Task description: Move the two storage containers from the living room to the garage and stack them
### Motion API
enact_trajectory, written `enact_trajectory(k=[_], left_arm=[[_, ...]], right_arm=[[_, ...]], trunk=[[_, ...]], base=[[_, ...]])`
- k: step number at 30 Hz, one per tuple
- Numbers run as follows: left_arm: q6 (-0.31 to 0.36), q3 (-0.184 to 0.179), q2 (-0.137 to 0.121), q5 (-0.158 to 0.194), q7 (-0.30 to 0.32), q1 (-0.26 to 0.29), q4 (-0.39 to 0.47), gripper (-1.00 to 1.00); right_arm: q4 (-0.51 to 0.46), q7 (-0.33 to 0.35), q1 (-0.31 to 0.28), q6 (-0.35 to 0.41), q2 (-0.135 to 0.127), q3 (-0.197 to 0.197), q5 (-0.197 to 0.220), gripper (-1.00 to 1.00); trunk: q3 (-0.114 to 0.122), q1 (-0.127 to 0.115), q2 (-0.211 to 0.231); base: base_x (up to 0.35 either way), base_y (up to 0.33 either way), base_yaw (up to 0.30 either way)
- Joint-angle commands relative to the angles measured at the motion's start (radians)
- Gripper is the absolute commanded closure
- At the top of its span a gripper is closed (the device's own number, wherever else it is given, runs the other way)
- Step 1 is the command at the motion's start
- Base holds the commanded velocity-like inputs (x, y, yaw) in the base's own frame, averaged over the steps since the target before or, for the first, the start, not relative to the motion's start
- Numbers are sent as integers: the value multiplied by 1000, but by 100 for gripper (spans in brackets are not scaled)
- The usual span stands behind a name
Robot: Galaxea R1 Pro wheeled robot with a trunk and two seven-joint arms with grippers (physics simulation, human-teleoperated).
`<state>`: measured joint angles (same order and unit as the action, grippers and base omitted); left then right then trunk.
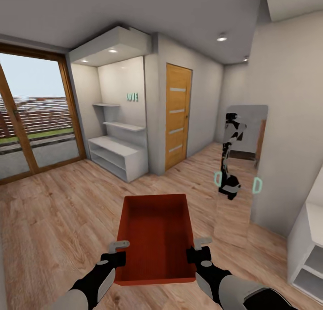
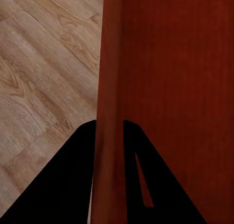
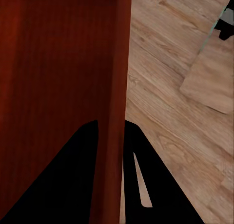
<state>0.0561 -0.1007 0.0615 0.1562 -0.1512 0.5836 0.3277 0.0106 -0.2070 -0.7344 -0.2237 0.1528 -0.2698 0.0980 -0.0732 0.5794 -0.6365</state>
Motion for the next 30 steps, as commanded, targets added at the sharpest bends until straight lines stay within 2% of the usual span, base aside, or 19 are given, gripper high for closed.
enact_trajectory(k=[1,30], left_arm=[[-26,9,-6,-9,-14,1,5,100],[-27,10,-6,-9,-14,1,5,100]], right_arm=[[2,6,0,0,1,41,0,100],[2,5,0,1,1,41,0,100]], trunk=[[-2,1,-2],[-2,1,-2]], base=[[323,0,4],[323,0,0]])
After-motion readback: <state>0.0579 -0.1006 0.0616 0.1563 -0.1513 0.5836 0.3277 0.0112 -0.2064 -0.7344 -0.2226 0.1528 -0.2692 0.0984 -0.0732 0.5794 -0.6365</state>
